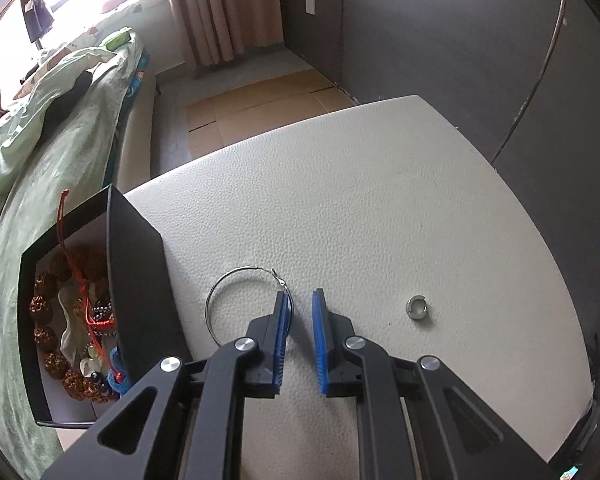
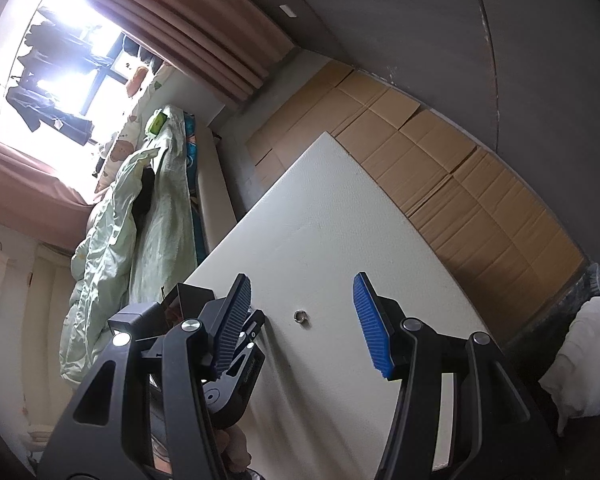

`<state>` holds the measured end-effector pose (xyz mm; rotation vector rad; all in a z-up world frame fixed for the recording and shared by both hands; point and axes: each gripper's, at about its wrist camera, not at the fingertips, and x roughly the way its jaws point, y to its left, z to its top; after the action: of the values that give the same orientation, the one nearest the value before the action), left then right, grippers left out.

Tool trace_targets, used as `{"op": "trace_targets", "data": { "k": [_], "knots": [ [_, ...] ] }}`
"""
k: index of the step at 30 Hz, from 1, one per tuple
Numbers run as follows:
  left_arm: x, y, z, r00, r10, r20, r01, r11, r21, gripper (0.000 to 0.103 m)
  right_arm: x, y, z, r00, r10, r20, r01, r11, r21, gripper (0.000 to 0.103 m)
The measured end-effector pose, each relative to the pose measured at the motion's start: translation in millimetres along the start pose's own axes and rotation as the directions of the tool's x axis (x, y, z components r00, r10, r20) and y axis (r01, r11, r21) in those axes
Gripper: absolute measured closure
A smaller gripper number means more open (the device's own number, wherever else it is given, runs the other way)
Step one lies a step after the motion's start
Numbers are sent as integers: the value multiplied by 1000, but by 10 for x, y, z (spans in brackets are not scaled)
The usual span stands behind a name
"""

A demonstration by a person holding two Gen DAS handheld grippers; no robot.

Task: Organize jewelry
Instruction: 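Grasp the silver hoop earring with the left tool, then drop the hoop into the box with the left tool while the right tool carries the small silver ring there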

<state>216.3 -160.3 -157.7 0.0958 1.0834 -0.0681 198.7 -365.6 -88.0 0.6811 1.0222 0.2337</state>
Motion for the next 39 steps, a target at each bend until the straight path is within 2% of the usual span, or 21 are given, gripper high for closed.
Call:
{"op": "trace_targets", "data": {
  "k": [4, 7, 11, 14, 16, 19, 26, 34, 39],
  "knots": [
    [-38, 50, 12, 1000, -22, 1, 22, 1000, -21, 91, 23, 20, -5, 1000, -3, -5, 3, 1000, -6, 49],
    [-9, 81, 9, 1000, -1, -13, 1, 1000, -25, 91, 50, 47, -18, 1000, -4, -11, 4, 1000, -10, 49],
    [6, 104, 22, 1000, -8, -10, 8, 999, -37, 91, 66, 99, -38, 1000, -3, -16, 2, 1000, -20, 49],
    [0, 108, -1, 1000, -14, -1, 14, 999, -46, 94, 68, 104, -46, 1000, -4, -16, 4, 1000, -22, 49],
    [-5, 127, -15, 1000, -5, 2, 5, 999, -49, 102, 66, 108, -46, 1000, -5, -16, 5, 1000, -23, 49],
    [-25, 193, -32, 998, -68, 1, 67, 994, -81, 103, 63, 111, -45, 1000, -5, -14, 4, 1000, -26, 49],
    [-284, 291, -19, 990, -130, 56, 136, 984, -117, 103, 250, 137, -79, 997, -65, -49, 61, 995, -76, 49],
    [-780, 529, 30, 967, -202, 155, 227, 959, -167, 103, 599, 353, -261, 981, -166, -100, 142, 968, -209, 49],
    [-1036, 694, 42, 951, -233, 203, 272, 944, -190, 103, 847, 479, -382, 965, -233, -122, 190, 938, -289, 69]
  ]
}}
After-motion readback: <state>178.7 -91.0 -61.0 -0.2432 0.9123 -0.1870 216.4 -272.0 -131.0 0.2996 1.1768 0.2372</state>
